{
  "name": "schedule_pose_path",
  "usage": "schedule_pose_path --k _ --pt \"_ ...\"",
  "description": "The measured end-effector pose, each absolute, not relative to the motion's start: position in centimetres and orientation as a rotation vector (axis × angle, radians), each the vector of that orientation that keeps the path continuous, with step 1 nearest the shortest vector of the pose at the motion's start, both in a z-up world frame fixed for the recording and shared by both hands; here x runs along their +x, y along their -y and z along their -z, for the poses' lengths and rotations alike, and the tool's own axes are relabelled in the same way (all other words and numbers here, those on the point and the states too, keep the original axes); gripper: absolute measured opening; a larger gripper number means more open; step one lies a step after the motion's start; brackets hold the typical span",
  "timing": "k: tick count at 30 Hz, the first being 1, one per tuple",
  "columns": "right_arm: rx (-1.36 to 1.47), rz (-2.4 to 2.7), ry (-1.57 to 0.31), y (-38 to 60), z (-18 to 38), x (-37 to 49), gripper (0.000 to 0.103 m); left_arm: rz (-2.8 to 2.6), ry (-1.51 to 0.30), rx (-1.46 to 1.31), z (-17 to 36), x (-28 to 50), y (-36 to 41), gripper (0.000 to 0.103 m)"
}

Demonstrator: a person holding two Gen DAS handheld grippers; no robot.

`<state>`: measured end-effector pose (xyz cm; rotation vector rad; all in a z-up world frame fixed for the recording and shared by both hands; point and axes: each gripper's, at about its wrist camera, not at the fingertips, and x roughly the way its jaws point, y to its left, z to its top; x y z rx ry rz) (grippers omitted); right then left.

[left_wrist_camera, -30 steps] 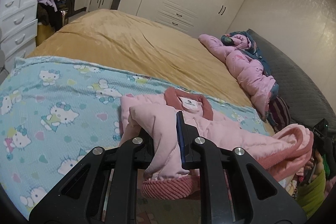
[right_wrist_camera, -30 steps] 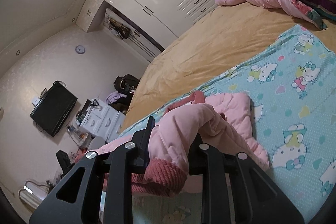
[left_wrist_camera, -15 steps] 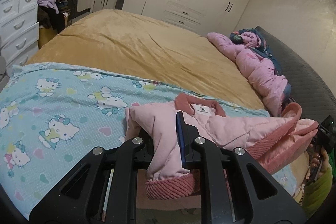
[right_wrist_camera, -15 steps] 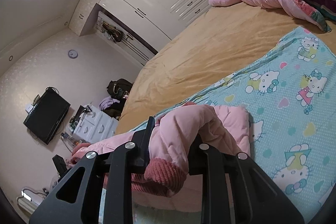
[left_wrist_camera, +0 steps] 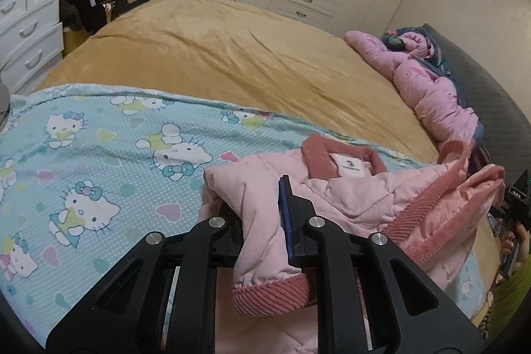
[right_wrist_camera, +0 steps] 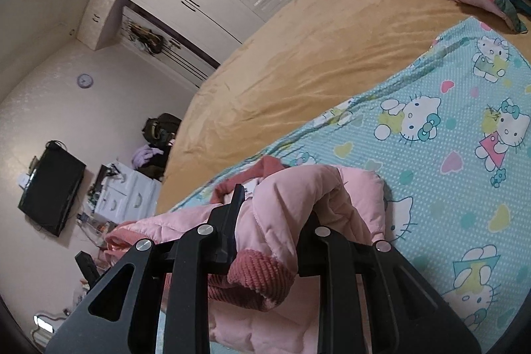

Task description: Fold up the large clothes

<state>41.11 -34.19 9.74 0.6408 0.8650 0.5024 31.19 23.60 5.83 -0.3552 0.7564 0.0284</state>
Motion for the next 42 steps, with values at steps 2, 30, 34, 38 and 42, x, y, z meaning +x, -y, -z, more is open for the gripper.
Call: schedule_pose_path --k 2,30,34,38,42 --pt "0.648 -0.489 -0.887 33.9 -8.8 42.0 0.023 -0.036 -0.779 -0.354 -4.9 32.1 -23.7 0.009" --pt "0.946 -0.452 -1.009 35.4 -3.7 46.9 0.099 -0.077 -0.915 -0.437 1.0 37.4 -24.9 0.013" --pt "0.635 -0.463 -0.948 33.1 -7.2 43.5 0.099 -0.075 -0.907 -0.442 0.7 37.2 -24.8 0.013" --pt "0.211 -0.542 -0.912 26.4 -7.7 38.0 0.099 -0.069 -0.895 -0.473 0.1 37.0 -25.0 0.019" --pt "0.088 -0.582 -1.016 21.8 -4.0 36.5 0.099 -0.070 -0.878 -0.512 -1.3 36.5 -25.1 0.030"
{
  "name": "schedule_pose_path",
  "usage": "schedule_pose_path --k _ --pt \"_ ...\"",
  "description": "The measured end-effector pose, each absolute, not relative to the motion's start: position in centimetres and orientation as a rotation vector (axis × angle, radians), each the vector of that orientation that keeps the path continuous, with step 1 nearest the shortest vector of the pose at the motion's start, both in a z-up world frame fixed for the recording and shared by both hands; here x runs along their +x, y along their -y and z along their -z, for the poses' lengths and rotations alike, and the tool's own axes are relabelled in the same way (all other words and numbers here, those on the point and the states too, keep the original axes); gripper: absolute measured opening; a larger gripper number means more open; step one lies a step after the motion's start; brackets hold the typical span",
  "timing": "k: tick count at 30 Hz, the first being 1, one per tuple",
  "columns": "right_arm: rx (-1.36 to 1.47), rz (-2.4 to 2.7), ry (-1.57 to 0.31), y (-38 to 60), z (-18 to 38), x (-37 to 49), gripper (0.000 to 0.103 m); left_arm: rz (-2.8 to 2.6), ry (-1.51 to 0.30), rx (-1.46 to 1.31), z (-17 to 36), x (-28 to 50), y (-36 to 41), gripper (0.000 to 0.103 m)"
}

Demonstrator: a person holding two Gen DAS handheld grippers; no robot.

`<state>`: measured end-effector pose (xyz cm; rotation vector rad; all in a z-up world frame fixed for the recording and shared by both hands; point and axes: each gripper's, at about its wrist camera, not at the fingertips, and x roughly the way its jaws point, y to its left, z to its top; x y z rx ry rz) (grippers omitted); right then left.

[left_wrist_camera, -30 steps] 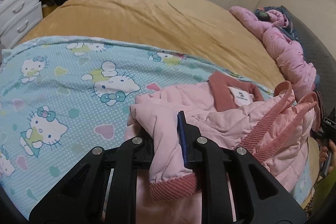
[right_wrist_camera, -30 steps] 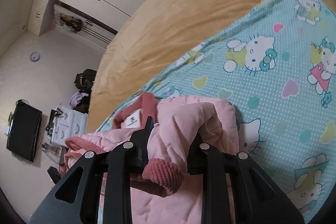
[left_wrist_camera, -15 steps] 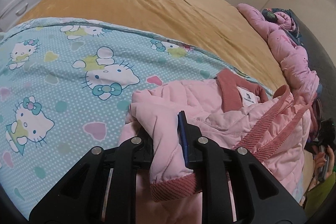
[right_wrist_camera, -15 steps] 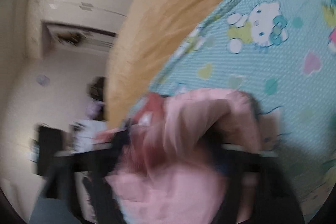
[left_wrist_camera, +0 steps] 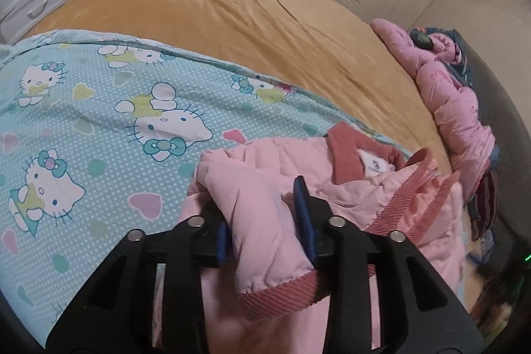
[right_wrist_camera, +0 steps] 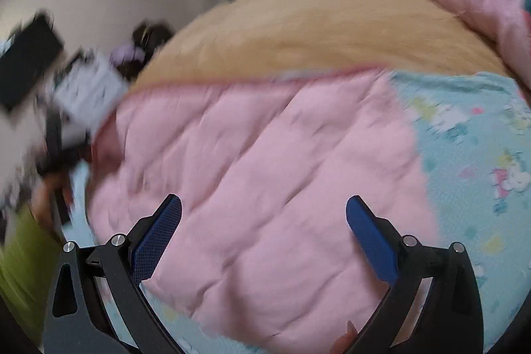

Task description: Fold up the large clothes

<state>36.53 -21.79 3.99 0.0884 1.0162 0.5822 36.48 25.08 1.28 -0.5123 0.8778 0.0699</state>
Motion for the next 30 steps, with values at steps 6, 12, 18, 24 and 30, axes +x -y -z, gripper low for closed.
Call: schedule_pose_path --k 6,12,18,24,30 --pt "0.073 -0.509 -1.040 20.8 0.0 37.6 0.099 -0.017 -0.783 -0.473 -5.8 34.6 -23.4 0.080" --pt "0.165 -0.540 -0.982 23.2 -2.1 37.4 0.099 -0.001 -0.663 -0.339 -9.8 30.8 -22.7 0.094" --pt "0.174 -0.422 -0.870 28.8 -4.8 38.2 0.099 -0.115 -0.781 -0.237 -4.2 31.1 -24.6 0.094" --pt "0.145 -0.341 -0.951 30.1 -2.8 42.3 0.099 -0.029 -0.905 -0.383 2.4 34.0 -25.7 0.094" --pt "0.141 -0.338 -0.994 27.9 0.0 44.9 0.069 -0.056 -0.843 -0.349 2.2 34.3 -23.8 0.034"
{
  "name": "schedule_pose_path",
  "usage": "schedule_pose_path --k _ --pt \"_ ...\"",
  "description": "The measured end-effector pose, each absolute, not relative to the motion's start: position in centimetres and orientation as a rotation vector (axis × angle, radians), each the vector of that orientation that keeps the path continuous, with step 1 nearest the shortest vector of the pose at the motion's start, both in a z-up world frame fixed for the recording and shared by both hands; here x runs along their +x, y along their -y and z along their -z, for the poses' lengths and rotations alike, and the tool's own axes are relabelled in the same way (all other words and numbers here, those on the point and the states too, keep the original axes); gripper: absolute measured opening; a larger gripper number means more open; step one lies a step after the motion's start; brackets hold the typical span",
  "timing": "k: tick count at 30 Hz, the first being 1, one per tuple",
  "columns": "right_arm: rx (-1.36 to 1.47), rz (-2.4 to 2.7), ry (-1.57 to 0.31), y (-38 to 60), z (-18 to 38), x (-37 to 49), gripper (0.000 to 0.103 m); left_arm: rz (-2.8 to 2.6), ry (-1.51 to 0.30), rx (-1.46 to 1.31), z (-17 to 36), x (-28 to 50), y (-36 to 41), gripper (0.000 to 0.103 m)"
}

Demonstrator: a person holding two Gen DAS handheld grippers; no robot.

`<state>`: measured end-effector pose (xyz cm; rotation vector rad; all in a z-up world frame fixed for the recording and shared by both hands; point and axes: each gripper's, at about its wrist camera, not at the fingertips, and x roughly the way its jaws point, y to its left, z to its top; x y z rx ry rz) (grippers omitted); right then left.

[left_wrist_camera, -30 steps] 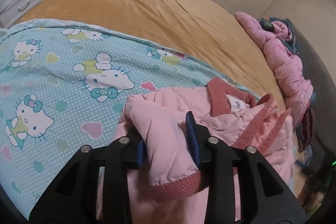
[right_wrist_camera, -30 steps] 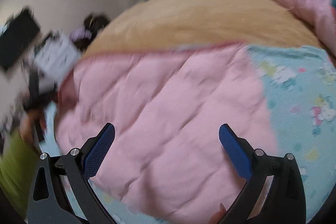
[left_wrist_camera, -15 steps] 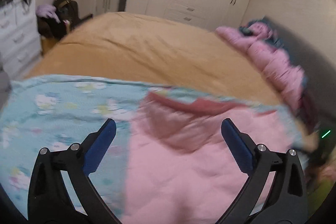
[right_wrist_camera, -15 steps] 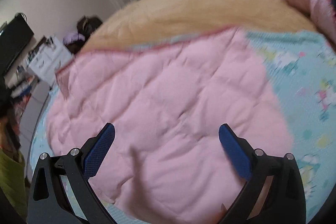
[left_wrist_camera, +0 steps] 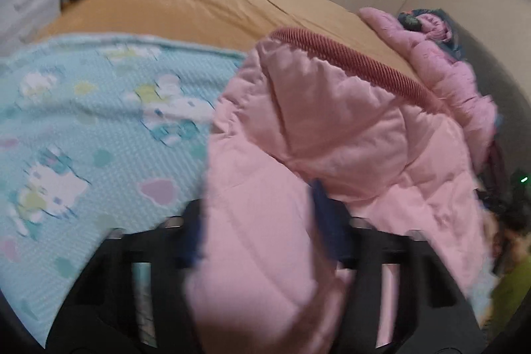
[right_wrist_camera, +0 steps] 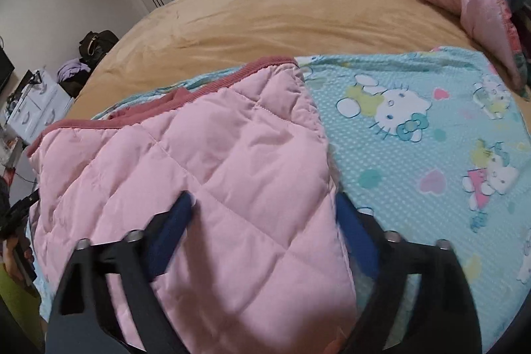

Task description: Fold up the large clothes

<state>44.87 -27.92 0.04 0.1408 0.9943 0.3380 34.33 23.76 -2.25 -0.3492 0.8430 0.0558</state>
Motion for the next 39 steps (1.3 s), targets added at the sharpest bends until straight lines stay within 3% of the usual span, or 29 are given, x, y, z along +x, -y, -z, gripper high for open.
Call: schedule_pose_path --k 1,2,3,6,14,26,39 --pt "0.150 -0.349 -0.977 27.8 -0.1 44.7 0.054 -0.057 -0.842 -0.333 2.2 34.3 -23.4 0.018" --pt "0.155 -0.357 -0.953 27.6 -0.3 44.5 0.045 -0.061 -0.835 -0.308 2.1 34.2 -22.9 0.016" --pt "0.146 -0.345 -0.918 27.7 -0.8 44.0 0.023 -0.074 -0.822 -0.285 1.9 34.0 -22.6 0.012" --pt "0.211 -0.382 -0.836 28.9 -2.9 42.8 0.018 -0.072 -0.743 -0.308 0.1 32.6 -23.4 0.008" --pt "0.285 -0.421 -0.654 30.0 -10.6 44.2 0.015 -0.090 -0.622 -0.349 -4.4 33.1 -24.5 0.007" --pt "0.359 -0.245 -0.805 31.3 -0.5 47.2 0.014 -0.174 -0.768 -0.315 1.2 36.5 -24.8 0.009" --pt "0.272 -0.182 -0.893 30.2 2.0 47.9 0.017 -0.204 -0.824 -0.299 3.2 37.7 -24.9 0.015"
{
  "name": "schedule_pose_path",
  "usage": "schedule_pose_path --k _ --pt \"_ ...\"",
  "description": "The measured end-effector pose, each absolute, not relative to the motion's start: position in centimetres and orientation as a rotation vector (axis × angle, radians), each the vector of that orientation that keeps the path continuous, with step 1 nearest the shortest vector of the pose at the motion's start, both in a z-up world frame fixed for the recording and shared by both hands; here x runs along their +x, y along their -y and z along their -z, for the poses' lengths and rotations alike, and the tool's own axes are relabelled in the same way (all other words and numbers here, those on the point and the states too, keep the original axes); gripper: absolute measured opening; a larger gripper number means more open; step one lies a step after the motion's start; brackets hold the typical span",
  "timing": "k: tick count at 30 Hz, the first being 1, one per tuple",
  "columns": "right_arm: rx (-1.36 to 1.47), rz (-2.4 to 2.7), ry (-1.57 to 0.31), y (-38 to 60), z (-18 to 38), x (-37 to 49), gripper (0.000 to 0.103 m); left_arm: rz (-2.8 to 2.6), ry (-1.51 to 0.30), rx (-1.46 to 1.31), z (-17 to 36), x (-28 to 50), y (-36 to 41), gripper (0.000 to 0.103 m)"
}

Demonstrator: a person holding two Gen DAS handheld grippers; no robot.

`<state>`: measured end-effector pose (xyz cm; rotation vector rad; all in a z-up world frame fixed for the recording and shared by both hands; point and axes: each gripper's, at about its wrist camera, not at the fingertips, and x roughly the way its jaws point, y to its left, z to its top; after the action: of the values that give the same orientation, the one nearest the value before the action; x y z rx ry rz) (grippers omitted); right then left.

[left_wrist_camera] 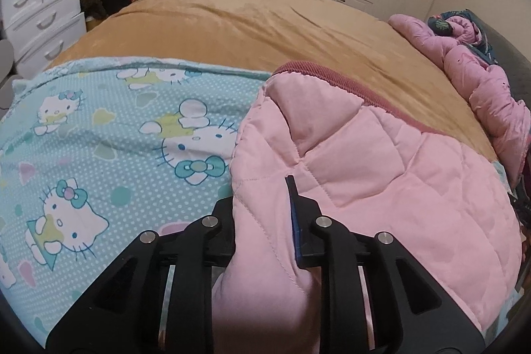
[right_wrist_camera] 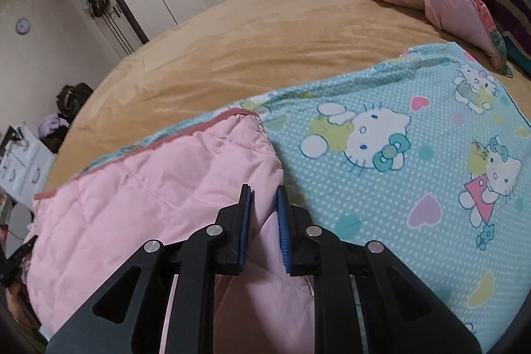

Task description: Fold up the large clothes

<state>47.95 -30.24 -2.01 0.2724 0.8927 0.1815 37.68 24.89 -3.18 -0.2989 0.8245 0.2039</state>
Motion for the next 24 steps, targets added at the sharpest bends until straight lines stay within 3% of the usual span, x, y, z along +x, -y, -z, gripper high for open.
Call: schedule_pose_path --k 5,6,7,8,12,15,24 --pt "0.213 -0.151 -0.928 29.9 2.0 47.7 0.028 -0.225 -0.836 -0.297 3.1 37.0 -24.6 0.024" --pt "0.198 -0.144 -0.926 29.8 1.5 47.5 0.039 -0.236 -0.830 -0.277 2.6 36.5 -24.3 0.042" --pt "0.174 -0.139 -0.912 29.6 0.8 47.0 0.054 -0.245 -0.823 -0.258 2.2 36.2 -24.0 0.069" --pt "0.159 -0.144 -0.893 29.4 0.2 46.5 0.061 -0.245 -0.810 -0.237 1.7 35.5 -23.6 0.075" --pt "0.105 -0.212 -0.768 27.7 -3.5 42.0 0.084 -0.247 -0.782 -0.187 -0.1 33.4 -22.3 0.083" --pt "0.064 -0.328 -0.745 25.4 -4.9 38.7 0.084 -0.217 -0.753 -0.178 -1.4 31.8 -20.7 0.094" --pt "-0.188 -0.462 -0.842 17.6 -2.2 32.8 0.088 0.006 -0.835 -0.083 0.0 29.1 -11.4 0.094"
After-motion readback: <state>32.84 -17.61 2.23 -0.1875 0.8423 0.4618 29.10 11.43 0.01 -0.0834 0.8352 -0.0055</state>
